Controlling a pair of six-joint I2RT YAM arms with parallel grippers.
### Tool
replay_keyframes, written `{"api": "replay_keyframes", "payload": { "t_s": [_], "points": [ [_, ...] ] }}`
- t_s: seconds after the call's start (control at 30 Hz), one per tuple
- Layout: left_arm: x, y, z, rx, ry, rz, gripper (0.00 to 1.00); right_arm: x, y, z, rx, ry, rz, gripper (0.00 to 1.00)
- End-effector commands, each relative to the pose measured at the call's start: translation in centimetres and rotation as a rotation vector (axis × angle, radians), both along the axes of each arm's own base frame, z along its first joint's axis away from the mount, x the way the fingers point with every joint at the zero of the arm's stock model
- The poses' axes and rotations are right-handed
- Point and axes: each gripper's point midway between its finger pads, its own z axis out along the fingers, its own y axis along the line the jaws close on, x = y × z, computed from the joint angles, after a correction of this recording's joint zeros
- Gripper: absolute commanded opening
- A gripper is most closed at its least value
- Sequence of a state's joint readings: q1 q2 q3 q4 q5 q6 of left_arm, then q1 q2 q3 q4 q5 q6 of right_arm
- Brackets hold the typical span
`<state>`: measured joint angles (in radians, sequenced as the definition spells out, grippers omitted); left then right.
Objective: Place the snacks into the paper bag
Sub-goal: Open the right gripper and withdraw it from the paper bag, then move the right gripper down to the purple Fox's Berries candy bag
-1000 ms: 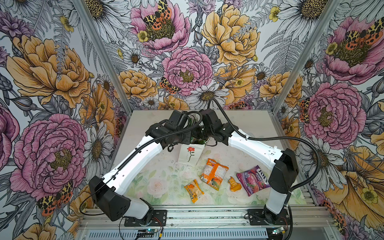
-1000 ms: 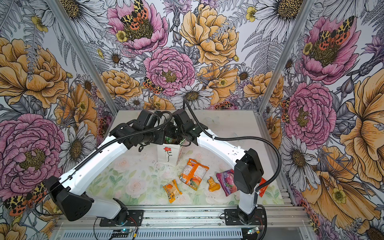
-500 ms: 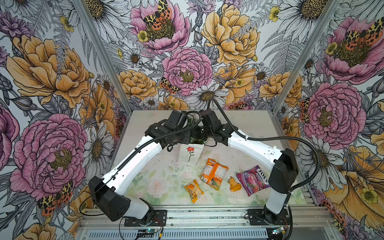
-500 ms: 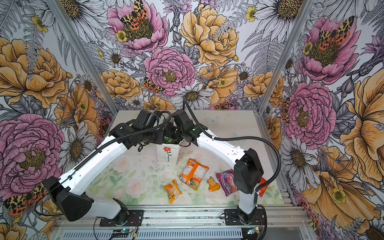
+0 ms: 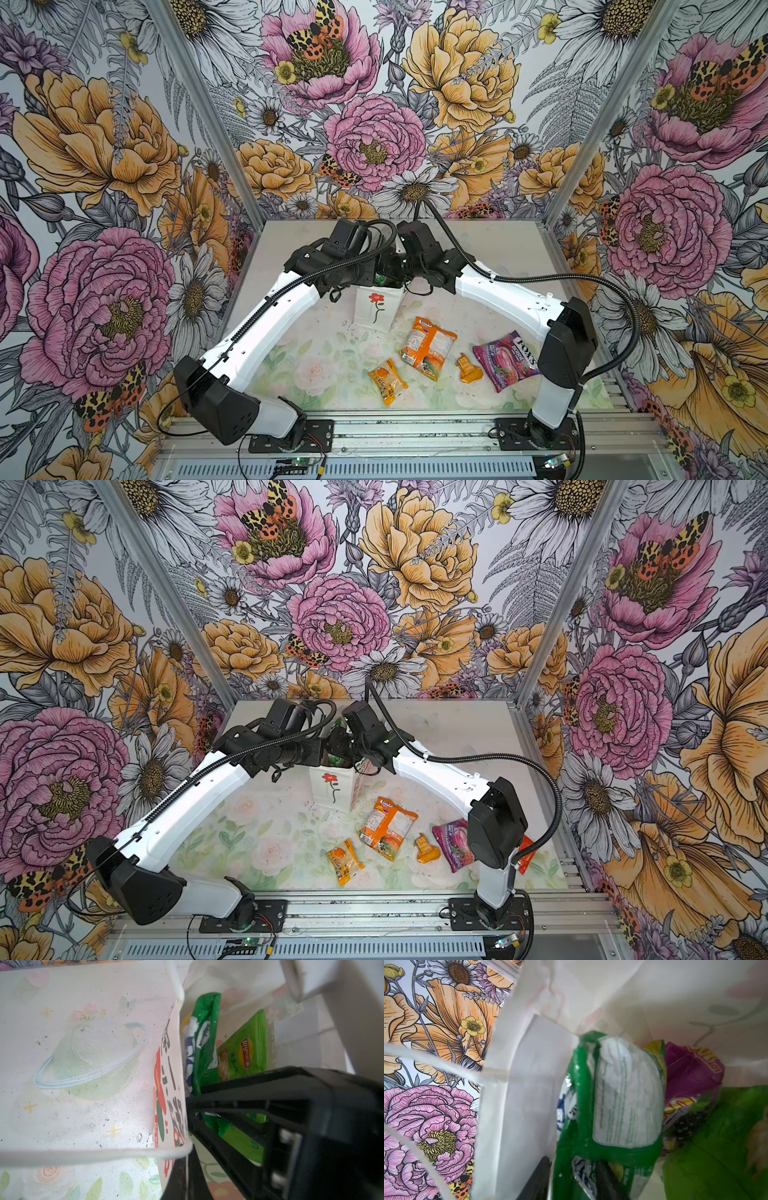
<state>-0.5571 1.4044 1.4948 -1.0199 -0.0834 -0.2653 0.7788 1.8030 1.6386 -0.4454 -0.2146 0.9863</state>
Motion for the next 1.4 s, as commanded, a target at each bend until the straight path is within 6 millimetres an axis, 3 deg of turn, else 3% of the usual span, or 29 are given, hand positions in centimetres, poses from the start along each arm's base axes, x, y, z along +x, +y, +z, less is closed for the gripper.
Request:
{"api": "replay_keyframes", "payload": {
  "t_s": [0.0,0.17,0.4,0.53,0.73,0.87,0.97,1.07,1.23,1.37],
  "points": [
    [1.4,0.3,3.0,-0.086,-0.112,0.046,0.0,-0.9,-0.9,3.2,0.024,-0.069,0.004,0.49],
    [1.9,1.2,2.6,-0.083,-0.101,0.082,0.0,-1.3,-2.5,5.8,0.023,-0.137,-0.013,0.59],
    [2.3,1.7,2.1,-0.068,-0.095,0.101,0.0,-1.7,-5.4,9.0,0.03,-0.218,-0.045,0.6],
    [2.5,2.6,2.2,-0.057,-0.103,0.133,0.0,-2.1,-8.2,10.7,0.021,-0.284,-0.087,0.6],
    [2.8,3.7,2.4,-0.049,-0.115,0.166,0.0,-2.7,-13.5,11.1,-0.017,-0.322,-0.173,0.63],
    [2.8,4.3,2.6,-0.033,-0.128,0.184,0.0,-3.4,-16.8,9.8,-0.07,-0.314,-0.205,0.64],
    [2.8,4.5,2.6,-0.022,-0.137,0.191,0.0,-4.1,-19.5,7.6,-0.132,-0.28,-0.242,0.65],
    [2.8,4.6,2.6,-0.012,-0.14,0.192,0.0,-5.1,-21.7,4.8,-0.186,-0.225,-0.266,0.66],
    [2.7,4.9,2.7,0.037,-0.165,0.197,0.0,-8.0,-25.2,-1.8,-0.318,-0.082,-0.296,0.68],
    [2.6,4.7,2.8,0.037,-0.168,0.19,0.0,-10.5,-26.8,-6.1,-0.403,0.035,-0.292,0.7]
  ]
}}
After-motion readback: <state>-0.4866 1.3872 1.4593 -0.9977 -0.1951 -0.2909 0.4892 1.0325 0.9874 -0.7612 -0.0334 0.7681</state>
